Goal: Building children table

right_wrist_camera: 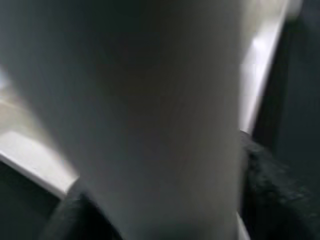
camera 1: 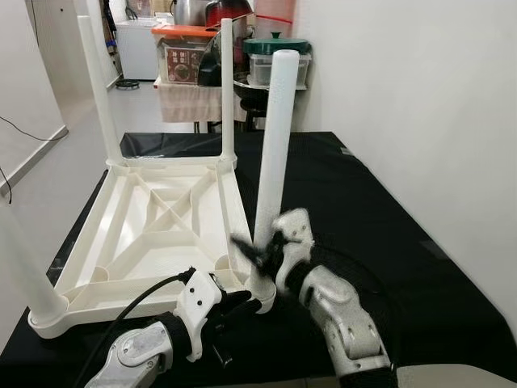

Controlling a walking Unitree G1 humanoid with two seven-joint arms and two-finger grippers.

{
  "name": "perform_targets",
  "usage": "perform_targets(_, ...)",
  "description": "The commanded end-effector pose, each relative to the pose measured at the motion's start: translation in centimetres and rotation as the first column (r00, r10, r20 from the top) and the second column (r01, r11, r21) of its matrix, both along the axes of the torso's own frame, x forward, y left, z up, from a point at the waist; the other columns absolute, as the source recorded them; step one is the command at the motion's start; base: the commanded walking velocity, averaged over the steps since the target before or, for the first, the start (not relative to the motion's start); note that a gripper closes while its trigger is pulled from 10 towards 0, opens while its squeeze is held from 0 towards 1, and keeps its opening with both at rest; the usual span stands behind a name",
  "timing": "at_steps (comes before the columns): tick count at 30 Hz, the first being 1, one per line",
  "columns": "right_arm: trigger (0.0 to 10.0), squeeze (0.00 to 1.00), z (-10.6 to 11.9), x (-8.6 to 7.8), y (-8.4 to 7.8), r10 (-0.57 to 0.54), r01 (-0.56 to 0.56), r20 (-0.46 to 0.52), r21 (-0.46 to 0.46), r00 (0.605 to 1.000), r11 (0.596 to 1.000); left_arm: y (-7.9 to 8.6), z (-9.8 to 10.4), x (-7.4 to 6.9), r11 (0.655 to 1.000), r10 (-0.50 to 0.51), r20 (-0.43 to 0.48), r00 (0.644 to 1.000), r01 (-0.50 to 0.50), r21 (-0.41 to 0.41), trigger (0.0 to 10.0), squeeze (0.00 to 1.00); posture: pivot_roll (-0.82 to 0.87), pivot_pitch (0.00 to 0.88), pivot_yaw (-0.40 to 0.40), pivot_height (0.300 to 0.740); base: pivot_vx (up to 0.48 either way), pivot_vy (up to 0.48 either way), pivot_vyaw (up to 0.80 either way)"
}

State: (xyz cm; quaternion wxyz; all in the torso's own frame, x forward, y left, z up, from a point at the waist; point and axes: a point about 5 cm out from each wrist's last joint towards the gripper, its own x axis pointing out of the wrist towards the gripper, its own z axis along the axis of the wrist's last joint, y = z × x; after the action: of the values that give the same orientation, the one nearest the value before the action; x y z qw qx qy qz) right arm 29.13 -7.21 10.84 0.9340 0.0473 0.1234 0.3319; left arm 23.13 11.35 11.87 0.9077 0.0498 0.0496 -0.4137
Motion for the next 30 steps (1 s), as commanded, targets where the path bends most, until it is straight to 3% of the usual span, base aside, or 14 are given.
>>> perform_targets(1,10.0,1.0,2.1,0.3,0.9,0.132,-0.136,0.08,0.047,0.988,0.99,0.0,-0.2,0.2,1.0,-0.005,-0.007,1.0,0.005,0.011,10.0,0.0,0.07,0.0,-0.041,0.74,0.0,0.0,0.0)
perform_targets(3,10.0,1.0,4.9,0.8,0.9,0.379,-0.396,0.194,0.055,0.905,0.917,-0.2,-0.3,0.2,1.0,-0.012,-0.007,1.0,0.012,0.009,10.0,0.0,0.08,0.0,-0.044,0.74,0.0,0.0,0.0)
perform_targets(4,10.0,1.0,5.9,1.0,0.5,0.501,-0.52,0.223,0.028,0.836,0.854,-0.2,-0.3,0.3,1.0,-0.011,-0.005,1.0,0.011,0.009,10.0,0.0,0.08,0.0,-0.046,0.74,0.0,0.0,0.0)
perform_targets(5,10.0,1.0,6.3,1.2,0.2,0.561,-0.578,0.227,0.009,0.796,0.816,-0.2,-0.2,0.3,1.0,-0.01,-0.003,1.0,0.01,0.009,10.0,0.0,0.08,0.0,-0.046,0.74,0.0,0.0,0.0)
perform_targets(6,10.0,0.0,6.7,1.4,-0.2,0.632,-0.645,0.221,-0.015,0.743,0.764,-0.2,-0.2,0.4,1.0,-0.006,0.0,1.0,0.006,0.009,10.0,0.0,0.09,0.0,-0.049,0.74,0.0,0.0,0.0)
perform_targets(7,10.0,0.0,6.9,1.6,-0.5,0.672,-0.683,0.214,-0.027,0.709,0.73,-0.2,-0.1,0.4,1.0,-0.004,0.002,1.0,0.004,0.009,10.0,0.0,0.09,0.0,-0.05,0.74,0.0,0.0,0.0)
perform_targets(8,10.0,0.0,6.9,1.6,-0.5,0.672,-0.683,0.214,-0.027,0.709,0.73,-0.2,-0.1,0.4,1.0,-0.004,0.002,1.0,0.004,0.009,10.0,0.0,0.09,0.0,-0.05,0.74,0.0,0.0,0.0)
perform_targets(10,10.0,0.0,7.1,2.3,-1.2,0.749,-0.753,0.173,-0.055,0.64,0.656,-0.1,-0.1,0.5,1.0,0.0,0.006,1.0,0.0,0.011,10.0,0.0,0.1,0.0,-0.057,0.74,0.0,0.0,0.0)
perform_targets(13,10.0,0.0,7.9,4.3,-1.8,0.756,-0.76,0.13,-0.024,0.642,0.65,0.0,-0.1,0.4,1.0,0.007,0.01,1.0,-0.008,0.014,10.0,0.0,0.11,0.0,-0.066,0.74,0.0,0.0,0.0)
perform_targets(15,10.0,0.0,8.1,4.5,-1.9,0.756,-0.761,0.125,-0.016,0.643,0.649,0.0,-0.1,0.4,1.0,0.008,0.011,1.0,-0.009,0.014,10.0,0.0,0.11,0.0,-0.066,0.74,0.0,0.0,0.0)
perform_targets(16,3.2,0.0,8.1,4.7,-2.0,0.762,-0.767,0.113,-0.003,0.638,0.642,0.0,0.0,0.4,1.0,0.01,0.012,1.0,-0.01,0.014,10.0,0.0,0.12,0.0,-0.069,0.74,0.0,0.0,0.0)
perform_targets(17,0.0,0.0,8.2,5.0,-2.2,0.768,-0.773,0.104,0.006,0.632,0.635,0.0,0.0,0.4,1.0,0.012,0.013,1.0,-0.012,0.014,10.0,0.0,0.12,0.0,-0.068,0.74,0.0,0.0,0.0)
perform_targets(24,0.0,0.0,8.4,5.4,-3.4,0.794,-0.799,0.094,0.032,0.6,0.6,0.0,0.1,0.4,1.0,0.016,0.014,1.0,-0.016,0.012,10.0,0.0,0.12,0.0,-0.068,0.74,0.0,0.0,0.0)
perform_targets(30,0.0,0.0,7.9,5.3,-4.0,0.774,-0.779,0.104,0.012,0.625,0.627,-0.1,0.1,0.3,1.0,0.012,0.012,1.0,-0.012,0.008,10.0,0.0,0.1,0.0,-0.06,0.74,0.0,0.0,0.0)
